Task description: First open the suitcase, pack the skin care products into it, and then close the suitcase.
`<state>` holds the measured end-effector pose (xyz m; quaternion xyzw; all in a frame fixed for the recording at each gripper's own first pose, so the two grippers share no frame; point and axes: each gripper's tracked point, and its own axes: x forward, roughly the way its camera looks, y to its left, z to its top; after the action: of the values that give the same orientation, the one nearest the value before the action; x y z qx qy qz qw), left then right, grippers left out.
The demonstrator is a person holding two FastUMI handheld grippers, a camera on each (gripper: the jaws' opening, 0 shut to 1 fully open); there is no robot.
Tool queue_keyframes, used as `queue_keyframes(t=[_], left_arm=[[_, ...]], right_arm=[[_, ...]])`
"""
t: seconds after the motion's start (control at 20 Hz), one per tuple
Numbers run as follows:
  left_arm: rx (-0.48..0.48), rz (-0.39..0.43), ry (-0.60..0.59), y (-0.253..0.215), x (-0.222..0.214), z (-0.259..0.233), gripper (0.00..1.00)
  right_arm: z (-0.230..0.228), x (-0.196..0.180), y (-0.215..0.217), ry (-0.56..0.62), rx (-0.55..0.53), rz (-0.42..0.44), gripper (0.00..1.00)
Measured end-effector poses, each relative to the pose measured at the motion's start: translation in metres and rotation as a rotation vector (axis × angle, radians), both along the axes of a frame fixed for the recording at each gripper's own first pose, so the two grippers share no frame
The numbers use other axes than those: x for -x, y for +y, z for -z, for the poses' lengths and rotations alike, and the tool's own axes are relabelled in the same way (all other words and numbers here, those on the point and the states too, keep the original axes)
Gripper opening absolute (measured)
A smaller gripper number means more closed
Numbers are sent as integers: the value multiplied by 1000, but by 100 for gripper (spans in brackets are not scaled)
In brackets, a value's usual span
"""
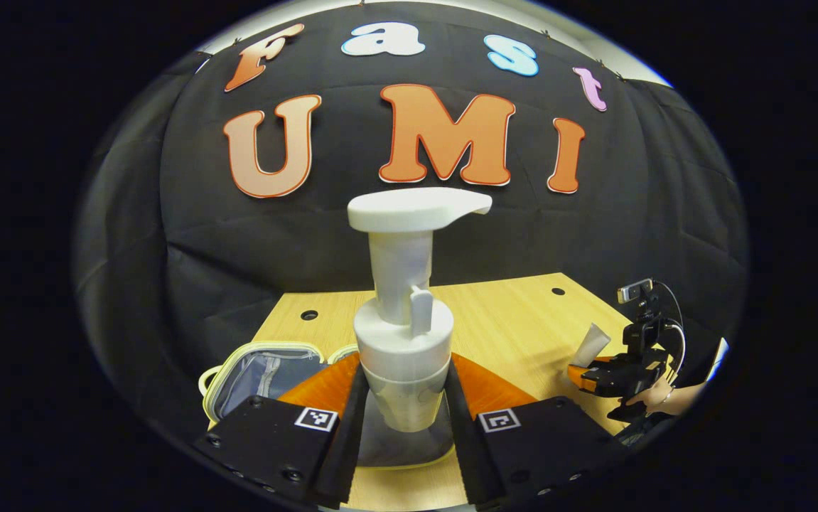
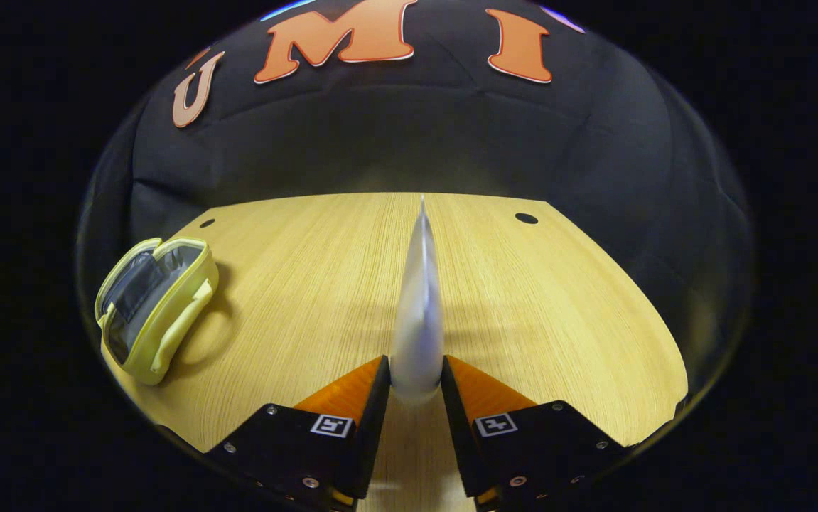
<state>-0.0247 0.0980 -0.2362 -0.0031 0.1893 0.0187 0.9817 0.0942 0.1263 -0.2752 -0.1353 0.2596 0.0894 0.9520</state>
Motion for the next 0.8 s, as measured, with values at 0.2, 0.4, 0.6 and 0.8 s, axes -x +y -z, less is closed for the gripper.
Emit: queue_keyframes(t=[0.2,0.4,0.6,0.8], left_arm=[[22,-1,19,14,-13,4,58],[33,35,55,39,-25,9,58],[-14,102,144,65,-34,21,57],[-6,249,337,75,-40,53,58]], right_arm=[[-8,3,3,34,-15,14,40],[-47,13,27,8,-62,8,37],[-87,26,71,-23,-125,-35,36],[-110,36,111,-43,-186,-20,36]])
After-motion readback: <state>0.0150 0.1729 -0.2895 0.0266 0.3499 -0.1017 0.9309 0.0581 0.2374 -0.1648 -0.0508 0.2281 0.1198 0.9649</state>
